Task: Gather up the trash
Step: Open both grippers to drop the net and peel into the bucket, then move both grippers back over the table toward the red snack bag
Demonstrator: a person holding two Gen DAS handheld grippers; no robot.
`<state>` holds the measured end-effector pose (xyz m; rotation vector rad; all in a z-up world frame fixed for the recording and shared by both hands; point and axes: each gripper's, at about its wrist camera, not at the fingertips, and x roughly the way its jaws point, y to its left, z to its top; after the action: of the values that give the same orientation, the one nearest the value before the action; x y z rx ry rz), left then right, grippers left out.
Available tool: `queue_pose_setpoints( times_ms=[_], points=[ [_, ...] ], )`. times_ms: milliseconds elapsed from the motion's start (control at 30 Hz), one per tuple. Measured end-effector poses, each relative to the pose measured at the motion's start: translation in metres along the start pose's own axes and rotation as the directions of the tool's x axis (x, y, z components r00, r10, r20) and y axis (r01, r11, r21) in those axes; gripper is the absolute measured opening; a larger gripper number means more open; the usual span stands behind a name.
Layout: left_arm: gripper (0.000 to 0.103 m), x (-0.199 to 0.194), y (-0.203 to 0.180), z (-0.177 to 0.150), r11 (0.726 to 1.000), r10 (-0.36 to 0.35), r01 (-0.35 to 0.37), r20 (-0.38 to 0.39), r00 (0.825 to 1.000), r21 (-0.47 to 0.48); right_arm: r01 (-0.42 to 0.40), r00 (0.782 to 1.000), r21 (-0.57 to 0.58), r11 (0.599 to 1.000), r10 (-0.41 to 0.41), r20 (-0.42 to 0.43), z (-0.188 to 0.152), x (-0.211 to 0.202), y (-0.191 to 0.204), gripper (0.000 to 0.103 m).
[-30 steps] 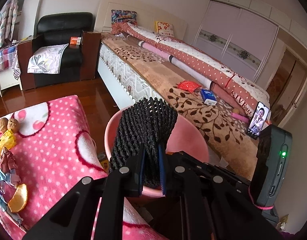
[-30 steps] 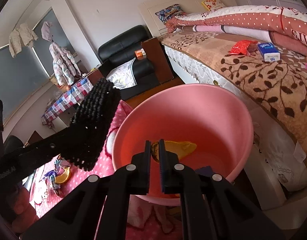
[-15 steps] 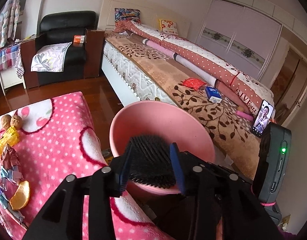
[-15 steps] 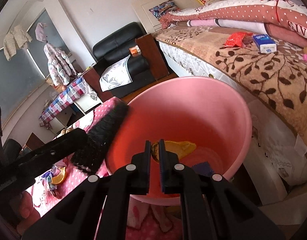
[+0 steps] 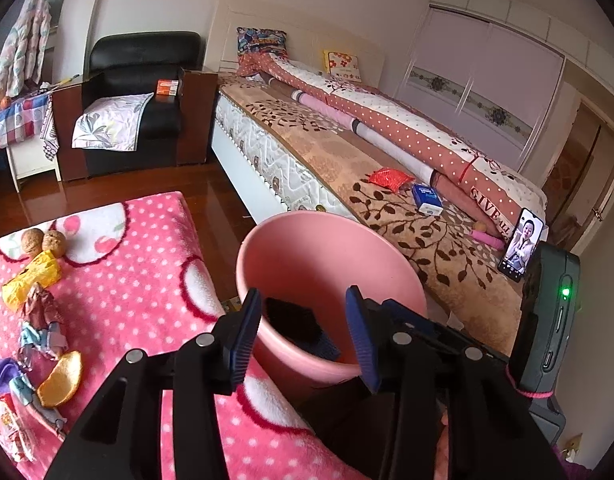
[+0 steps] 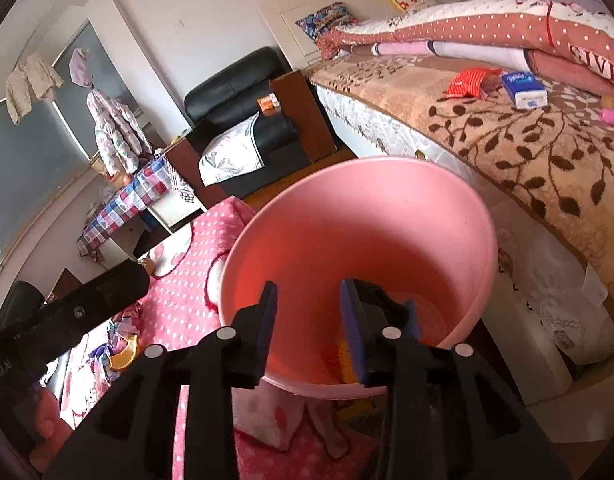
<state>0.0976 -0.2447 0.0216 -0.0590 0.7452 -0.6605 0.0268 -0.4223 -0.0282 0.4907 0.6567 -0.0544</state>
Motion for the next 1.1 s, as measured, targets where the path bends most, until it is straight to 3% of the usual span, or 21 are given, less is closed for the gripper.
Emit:
queue_pose_setpoints(
  times_ms=[567,1100],
  points=[
    [0.043,-0.058,0.035,-0.016,0.995,0.087,-0.085,0.044,0.995,-0.051,-0.039,0.999,-0.060,0.997,0.040,0.009,-0.012,-0.021,0.042,0.034],
    [0.043,-0.110,0.085,-0.051,0.970,0.231,-0.225,0.061,0.971,-0.094,-0.100,0.995,-0.137,0.986,0.095,-0.042,-0.040,-0.029,0.089,0.034]
  ],
)
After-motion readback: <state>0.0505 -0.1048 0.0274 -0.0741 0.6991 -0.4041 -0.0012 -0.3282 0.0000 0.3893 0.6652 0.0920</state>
